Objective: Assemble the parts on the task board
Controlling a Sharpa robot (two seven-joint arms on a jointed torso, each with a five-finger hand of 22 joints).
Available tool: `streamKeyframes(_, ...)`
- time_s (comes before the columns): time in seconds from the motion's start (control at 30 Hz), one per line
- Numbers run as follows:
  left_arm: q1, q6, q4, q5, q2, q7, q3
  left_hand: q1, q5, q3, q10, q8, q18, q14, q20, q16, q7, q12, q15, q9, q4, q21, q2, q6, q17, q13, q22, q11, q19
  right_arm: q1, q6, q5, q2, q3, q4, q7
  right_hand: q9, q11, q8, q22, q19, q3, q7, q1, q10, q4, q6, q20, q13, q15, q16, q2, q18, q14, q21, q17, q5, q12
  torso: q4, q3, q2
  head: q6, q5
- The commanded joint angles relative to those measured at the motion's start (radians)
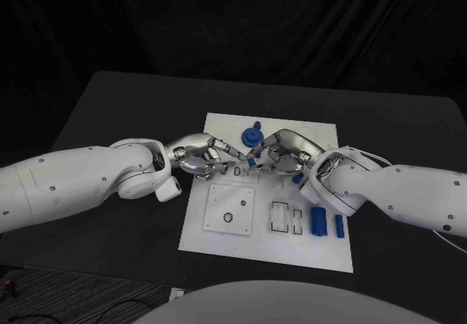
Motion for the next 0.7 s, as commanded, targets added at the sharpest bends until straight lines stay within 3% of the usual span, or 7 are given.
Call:
streamKeyframes(0.03, -0.001, 0.01, 0.0, 0.006, 0.003, 0.004, 0.001, -0.003, 0.005, 0.007, 0.071, -0.004, 0.005, 0.107, 0.002, 0.003, 0.004, -0.006, 0.007, -0.001, 0.0, -0.005, 0.002, -0.005, 0.263, 0.243, 0.0, 0.005, -0.005, -0.002, -0.023, 0.038, -0.002, 0.0, 0.005, 0.023, -0.005, -0.003, -0.005, 0.152, 0.0, -0.007, -0.002, -0.006, 0.061, 0.002, 0.008, -0.002, 0.21, -0.008, -0.003, 0.008, 0.014, 0.058, -0.001, 0.127, 0.0, -0.002, 0.0003, 0.0001, 0.0, 0.0, 0.004)
streamKeyframes(0.23, -0.001, 0.013, -0.001, 0.006, 0.004, 0.007, 0.001, -0.003, 0.006, 0.008, 0.069, -0.004, 0.005, 0.107, 0.003, 0.003, 0.005, -0.007, 0.008, -0.001, 0.0, -0.006, 0.003, -0.001, 0.263, 0.242, -0.002, 0.006, -0.006, -0.002, -0.014, 0.041, -0.003, 0.0, 0.004, 0.022, -0.019, 0.003, -0.016, 0.152, 0.0, -0.013, 0.005, 0.0, 0.06, 0.007, -0.001, 0.0, 0.209, -0.004, -0.004, 0.009, 0.014, 0.058, -0.003, 0.126, 0.032, -0.003, 0.0001, -0.0003, 0.001, 0.0, 0.003)
streamKeyframes(0.53, -0.001, 0.015, -0.001, 0.006, 0.006, 0.011, 0.001, -0.002, 0.006, 0.01, 0.071, -0.001, 0.005, 0.107, 0.005, 0.003, 0.006, -0.006, 0.01, 0.0, -0.001, -0.006, 0.005, 0.017, 0.263, 0.243, 0.0, 0.007, -0.005, -0.002, -0.002, 0.042, -0.003, 0.0, 0.002, 0.026, -0.042, 0.011, -0.026, 0.152, 0.001, -0.018, 0.016, 0.018, 0.059, 0.011, -0.003, 0.007, 0.208, 0.003, -0.004, 0.01, 0.014, 0.058, -0.006, 0.125, 0.135, -0.004, 0.0005, -0.0002, 0.001, 0.0, 0.002)
streamKeyframes(0.7, -0.001, 0.018, -0.001, 0.006, 0.008, 0.012, 0.001, -0.002, 0.006, 0.01, 0.07, 0.0, 0.005, 0.107, 0.005, 0.003, 0.006, -0.006, 0.01, 0.0, -0.002, -0.006, 0.005, 0.019, 0.263, 0.243, 0.0, 0.008, -0.006, -0.002, 0.0, 0.042, -0.001, 0.0, 0.0, 0.028, -0.045, 0.012, -0.027, 0.152, 0.001, -0.018, 0.017, 0.019, 0.058, 0.011, -0.003, 0.007, 0.207, 0.004, -0.004, 0.009, 0.014, 0.058, -0.006, 0.125, 0.148, -0.005, 0.0002, -0.0002, 0.001, 0.0, 0.001)
